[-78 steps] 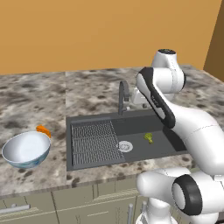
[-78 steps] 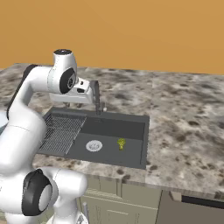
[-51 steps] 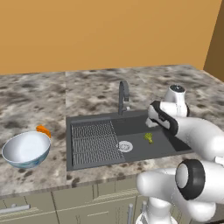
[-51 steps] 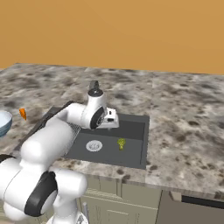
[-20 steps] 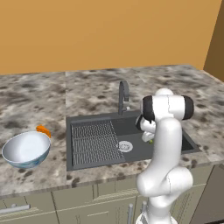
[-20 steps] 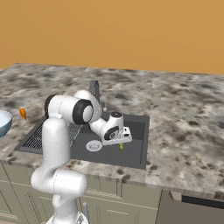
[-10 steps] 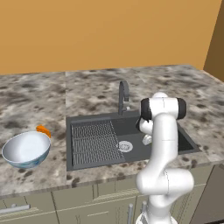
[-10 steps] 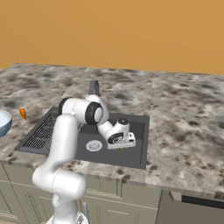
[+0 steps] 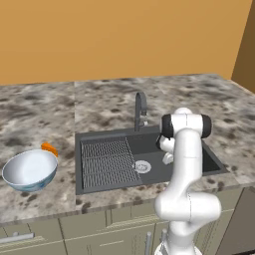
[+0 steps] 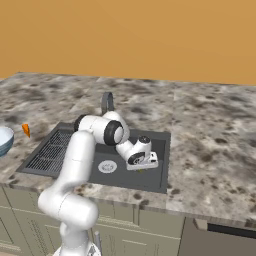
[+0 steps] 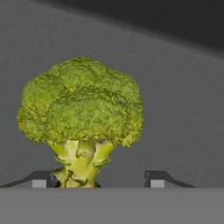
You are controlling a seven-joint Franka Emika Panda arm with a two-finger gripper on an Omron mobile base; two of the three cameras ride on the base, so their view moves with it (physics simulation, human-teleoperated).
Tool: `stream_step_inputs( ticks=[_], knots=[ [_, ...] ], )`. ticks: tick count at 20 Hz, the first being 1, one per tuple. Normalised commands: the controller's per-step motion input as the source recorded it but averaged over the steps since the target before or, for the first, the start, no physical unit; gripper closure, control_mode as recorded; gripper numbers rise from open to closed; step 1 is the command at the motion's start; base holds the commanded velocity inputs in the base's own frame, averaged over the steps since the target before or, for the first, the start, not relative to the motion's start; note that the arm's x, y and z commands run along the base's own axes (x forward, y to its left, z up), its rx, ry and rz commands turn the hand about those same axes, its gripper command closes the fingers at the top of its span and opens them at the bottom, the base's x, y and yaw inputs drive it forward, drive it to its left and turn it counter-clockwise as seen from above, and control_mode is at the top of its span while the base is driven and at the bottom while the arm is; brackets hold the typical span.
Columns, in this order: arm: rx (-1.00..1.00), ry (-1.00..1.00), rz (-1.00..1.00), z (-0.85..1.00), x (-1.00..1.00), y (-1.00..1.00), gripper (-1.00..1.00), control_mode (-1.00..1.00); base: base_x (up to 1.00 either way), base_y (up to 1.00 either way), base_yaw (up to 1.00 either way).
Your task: Pick the broccoli from the sink and place it in the bowl. Then pick the bowl and place it in the microwave. Then close the microwave door and press the start button.
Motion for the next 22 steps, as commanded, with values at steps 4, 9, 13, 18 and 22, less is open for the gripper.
stream_step_inputs(
  ticks=[4,9,13,18,22],
  knots=[
    [0.00,0.01,0.00,-0.03,0.17,0.00,1.00,-1.00,0.00,0.00,0.00],
    [0.00,0.00,0.00,0.03,-0.02,0.04,1.00,-1.00,0.00,0.00,0.00],
    [0.03,0.00,0.01,0.37,-0.48,0.00,1.00,-1.00,0.00,0.00,0.00],
    [0.06,0.00,0.03,0.86,-0.95,0.00,1.00,-1.00,0.00,0.00,0.00],
    [0.02,0.00,0.02,1.00,-1.00,0.03,1.00,-1.00,0.00,0.00,0.00]
  ],
)
